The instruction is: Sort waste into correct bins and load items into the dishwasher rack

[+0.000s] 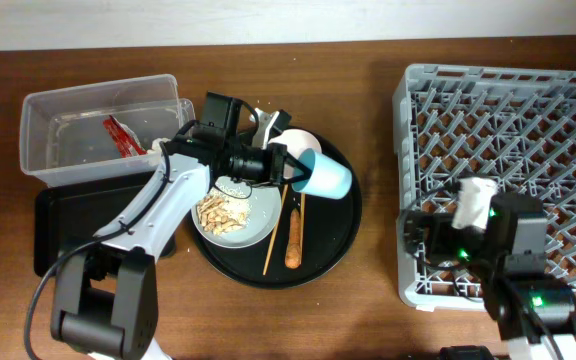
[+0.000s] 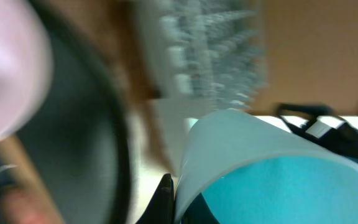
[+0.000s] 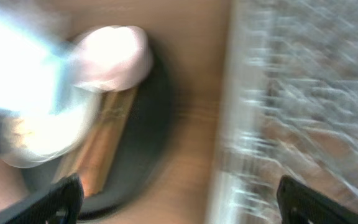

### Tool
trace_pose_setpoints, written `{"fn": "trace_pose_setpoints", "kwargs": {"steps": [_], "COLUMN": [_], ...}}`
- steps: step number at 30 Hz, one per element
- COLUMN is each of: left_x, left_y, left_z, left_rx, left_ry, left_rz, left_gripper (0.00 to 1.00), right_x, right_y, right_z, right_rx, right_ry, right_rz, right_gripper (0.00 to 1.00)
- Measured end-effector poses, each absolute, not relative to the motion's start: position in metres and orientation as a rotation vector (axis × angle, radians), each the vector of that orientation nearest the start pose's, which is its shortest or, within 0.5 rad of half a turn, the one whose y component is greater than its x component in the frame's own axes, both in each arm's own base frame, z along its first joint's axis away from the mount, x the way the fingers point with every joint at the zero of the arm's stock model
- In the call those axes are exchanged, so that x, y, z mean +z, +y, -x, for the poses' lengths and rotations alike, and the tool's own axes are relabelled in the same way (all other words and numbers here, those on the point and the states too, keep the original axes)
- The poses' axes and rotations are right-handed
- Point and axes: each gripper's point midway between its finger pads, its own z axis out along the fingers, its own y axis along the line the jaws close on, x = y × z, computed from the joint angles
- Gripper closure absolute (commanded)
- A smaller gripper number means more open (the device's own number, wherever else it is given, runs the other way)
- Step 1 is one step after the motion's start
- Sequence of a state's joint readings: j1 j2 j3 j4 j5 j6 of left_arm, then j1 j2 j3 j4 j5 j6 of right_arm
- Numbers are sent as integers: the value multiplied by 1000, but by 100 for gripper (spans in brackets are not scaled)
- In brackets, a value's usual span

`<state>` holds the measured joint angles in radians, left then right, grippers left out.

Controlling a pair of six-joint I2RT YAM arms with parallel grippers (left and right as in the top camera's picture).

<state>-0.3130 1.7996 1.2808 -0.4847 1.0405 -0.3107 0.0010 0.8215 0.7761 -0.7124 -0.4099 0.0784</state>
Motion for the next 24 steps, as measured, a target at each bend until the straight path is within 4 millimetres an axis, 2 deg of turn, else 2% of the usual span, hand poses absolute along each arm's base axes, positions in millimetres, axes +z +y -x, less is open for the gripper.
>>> {"fn": "trace_pose_setpoints", "kwargs": {"steps": [1, 2, 3, 6, 12, 17, 20, 24], "left_x": [182, 195, 203, 216, 223, 232, 231, 231], "left_y": [-273, -277, -279, -282, -305, -325, -333, -335], "left_z": [-336, -328, -322, -311, -287, -280, -272, -271], "left_rx": [-1705, -1812, -1889, -1998, -2076, -2078, -2086, -2086], "left_ry": [2402, 2344, 2305, 2247, 2201, 2147, 2168, 2179], "left_rz": [-484, -533, -564, -615, -749, -842, -855, -848], "left_gripper": [100, 100, 100, 100, 100, 100, 100, 100], "right_x": [205, 213, 221, 235, 241, 244, 247, 249], "right_y": [95, 113, 124, 142, 150, 152, 153, 153], "right_z": [-254, -251, -249, -246, -246, -243, -244, -245], "right_rx": [688, 810, 892, 1043, 1122, 1147, 1142, 1139], "right_ry": [2249, 2189, 2134, 2023, 1963, 1948, 1925, 1914], "right_rz": [275, 378, 453, 575, 633, 647, 662, 669], "right_gripper": [2, 2, 2, 2, 2, 5, 13, 24]}}
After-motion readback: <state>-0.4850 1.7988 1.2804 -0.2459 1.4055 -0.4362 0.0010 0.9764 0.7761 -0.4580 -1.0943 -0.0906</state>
